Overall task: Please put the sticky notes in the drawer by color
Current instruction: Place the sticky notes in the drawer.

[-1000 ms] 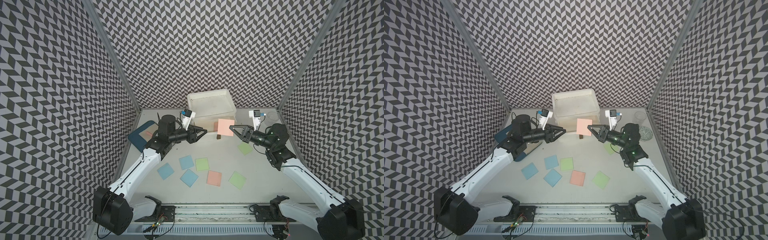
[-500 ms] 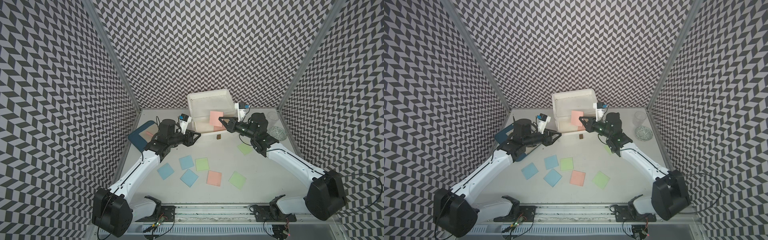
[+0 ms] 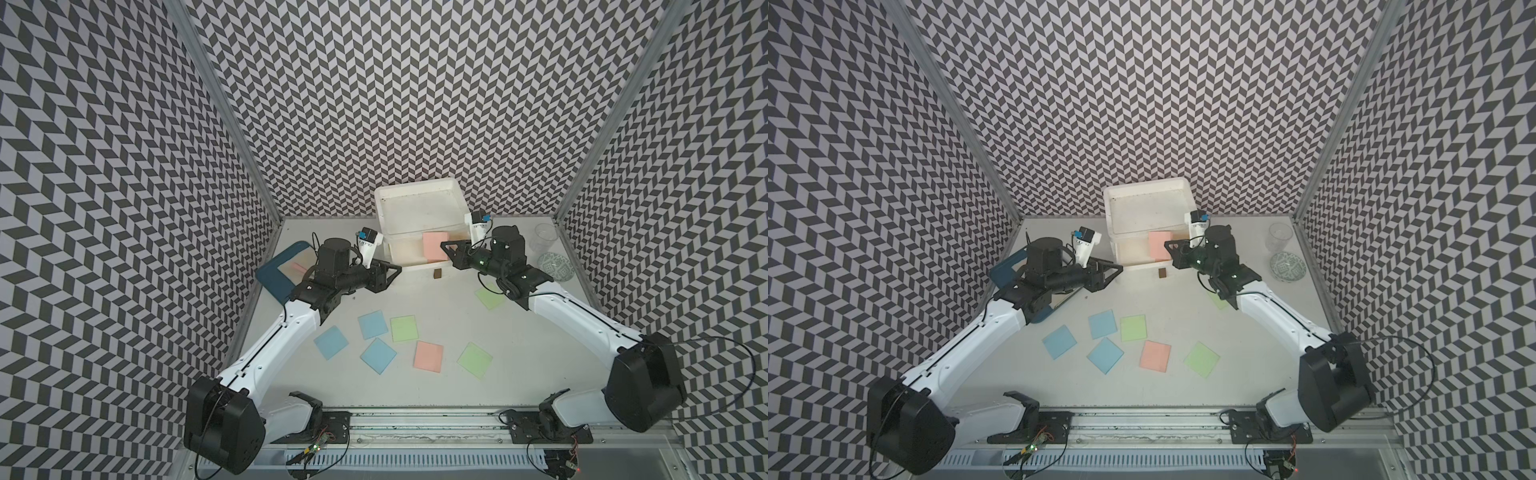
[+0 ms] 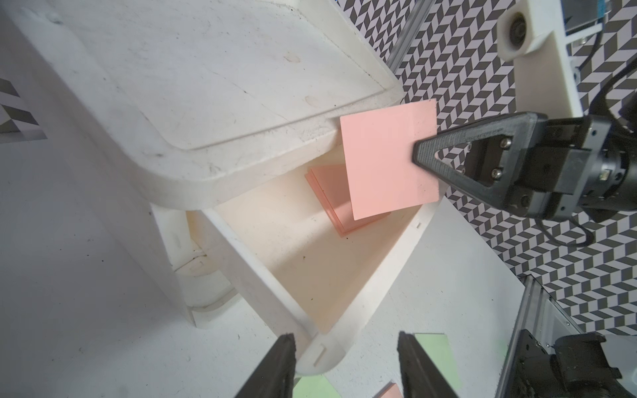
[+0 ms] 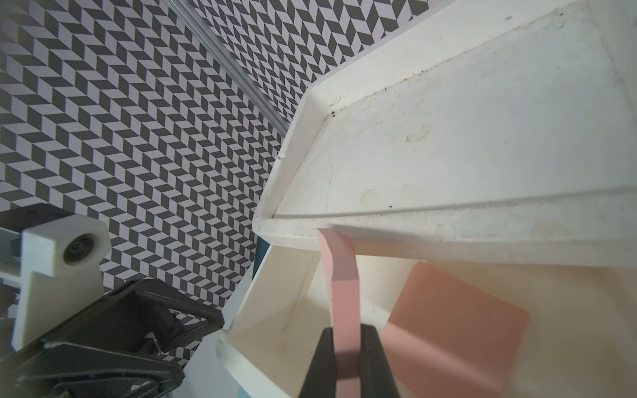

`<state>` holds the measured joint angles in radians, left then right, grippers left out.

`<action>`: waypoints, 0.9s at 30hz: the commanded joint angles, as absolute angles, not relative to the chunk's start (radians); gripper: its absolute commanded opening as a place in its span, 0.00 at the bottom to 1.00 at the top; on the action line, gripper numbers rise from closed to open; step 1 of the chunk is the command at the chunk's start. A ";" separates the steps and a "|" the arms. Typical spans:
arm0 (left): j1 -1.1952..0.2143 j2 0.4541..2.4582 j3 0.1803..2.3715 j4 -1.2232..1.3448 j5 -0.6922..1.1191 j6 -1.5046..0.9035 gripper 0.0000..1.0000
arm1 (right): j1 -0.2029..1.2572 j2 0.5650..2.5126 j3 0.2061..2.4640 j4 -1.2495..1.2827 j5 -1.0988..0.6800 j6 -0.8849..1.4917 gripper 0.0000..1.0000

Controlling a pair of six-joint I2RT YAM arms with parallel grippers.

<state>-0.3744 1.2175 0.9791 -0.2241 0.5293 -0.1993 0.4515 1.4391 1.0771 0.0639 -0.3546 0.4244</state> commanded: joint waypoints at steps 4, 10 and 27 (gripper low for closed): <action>-0.374 1.137 0.947 -0.198 0.520 -0.196 0.51 | 0.456 1.428 1.099 0.085 -0.346 0.401 0.19; -0.374 1.143 0.949 -0.199 0.529 -0.198 0.52 | 0.456 1.384 1.100 0.046 -0.266 0.361 0.42; -0.374 1.160 0.949 -0.202 0.533 -0.198 0.52 | 0.470 1.316 1.060 0.059 -0.354 0.341 0.49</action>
